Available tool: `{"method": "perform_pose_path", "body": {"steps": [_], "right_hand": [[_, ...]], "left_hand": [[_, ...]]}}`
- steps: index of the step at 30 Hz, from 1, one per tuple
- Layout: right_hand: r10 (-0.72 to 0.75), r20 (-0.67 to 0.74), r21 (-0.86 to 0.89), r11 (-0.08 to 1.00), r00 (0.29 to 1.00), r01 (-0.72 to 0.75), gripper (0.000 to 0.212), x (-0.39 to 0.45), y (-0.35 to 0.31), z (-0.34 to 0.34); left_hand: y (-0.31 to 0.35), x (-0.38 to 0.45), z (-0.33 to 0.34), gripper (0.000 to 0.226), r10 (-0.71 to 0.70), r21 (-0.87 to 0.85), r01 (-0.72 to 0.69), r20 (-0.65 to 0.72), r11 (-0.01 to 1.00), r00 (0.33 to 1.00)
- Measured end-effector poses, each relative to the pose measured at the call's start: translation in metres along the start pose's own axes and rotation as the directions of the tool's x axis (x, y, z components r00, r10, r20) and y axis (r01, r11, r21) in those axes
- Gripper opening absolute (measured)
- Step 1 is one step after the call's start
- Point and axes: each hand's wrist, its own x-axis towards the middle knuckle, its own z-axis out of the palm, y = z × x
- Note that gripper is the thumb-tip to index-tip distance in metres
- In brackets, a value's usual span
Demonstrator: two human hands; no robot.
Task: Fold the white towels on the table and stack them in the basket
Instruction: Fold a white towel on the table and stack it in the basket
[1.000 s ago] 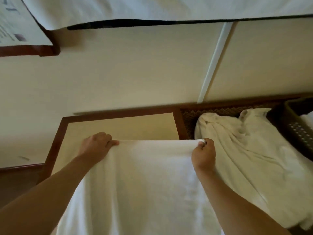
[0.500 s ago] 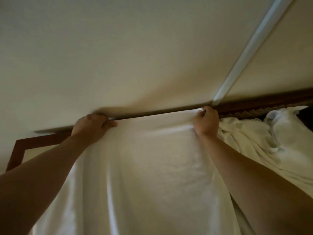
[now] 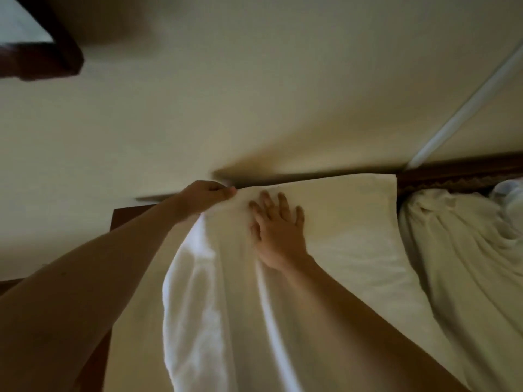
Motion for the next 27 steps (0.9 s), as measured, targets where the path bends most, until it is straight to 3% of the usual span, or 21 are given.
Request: {"method": "perform_pose_path", "body": {"steps": [2, 4, 7, 10, 15, 18, 21, 23, 24, 27], "right_hand": [[0.073, 0.08, 0.005, 0.997, 0.994, -0.074, 0.059, 0.006, -0.024, 0.011], [0.129, 0.056, -0.013, 0.992, 0.99, -0.129, 0.06, 0.008, -0.03, 0.014], [0.137, 0.041, -0.049, 0.99, 0.99, -0.135, 0.061, 0.009, -0.03, 0.014], [0.148, 0.055, -0.06, 0.988, 0.987, -0.145, 0.061, 0.009, -0.032, 0.014], [0.157, 0.031, -0.074, 0.985, 0.987, -0.154, 0.061, 0.01, -0.032, 0.017], [0.164, 0.026, -0.083, 0.983, 0.986, -0.161, 0.061, 0.01, -0.033, 0.018], [0.171, 0.016, -0.092, 0.981, 0.985, -0.168, 0.061, 0.01, -0.034, 0.018], [0.177, 0.018, -0.102, 0.979, 0.984, -0.174, 0.061, 0.01, -0.035, 0.018], [0.18, 0.019, -0.105, 0.979, 0.984, -0.177, 0.061, 0.01, -0.036, 0.018], [0.178, 0.017, -0.111, 0.978, 0.984, -0.175, 0.061, 0.01, -0.036, 0.018]], "left_hand": [[-0.011, -0.011, -0.018, 0.093, -0.03, -0.187, 0.056, 0.14, 0.981, 0.99], [-0.025, -0.024, -0.034, 0.098, -0.034, -0.226, 0.099, 0.274, 0.969, 0.961], [-0.047, -0.042, -0.053, 0.086, -0.062, -0.159, 0.137, 0.406, 0.978, 0.912], [-0.065, -0.056, -0.076, 0.053, -0.118, -0.064, 0.172, 0.496, 0.983, 0.86], [-0.083, -0.053, -0.124, 0.057, -0.26, 0.08, 0.262, 0.566, 0.962, 0.782], [-0.091, -0.054, -0.13, 0.048, -0.27, 0.082, 0.265, 0.496, 0.961, 0.826], [-0.096, -0.057, -0.117, 0.026, -0.061, 0.176, 0.029, 0.179, 0.984, 0.982], [-0.101, -0.064, -0.108, 0.034, 0.158, 0.364, -0.142, -0.014, 0.921, 0.987], [-0.103, -0.069, -0.104, 0.039, 0.244, 0.423, -0.202, -0.048, 0.883, 0.969], [-0.111, -0.086, -0.098, 0.036, 0.253, 0.479, -0.229, 0.014, 0.848, 0.967]]}}
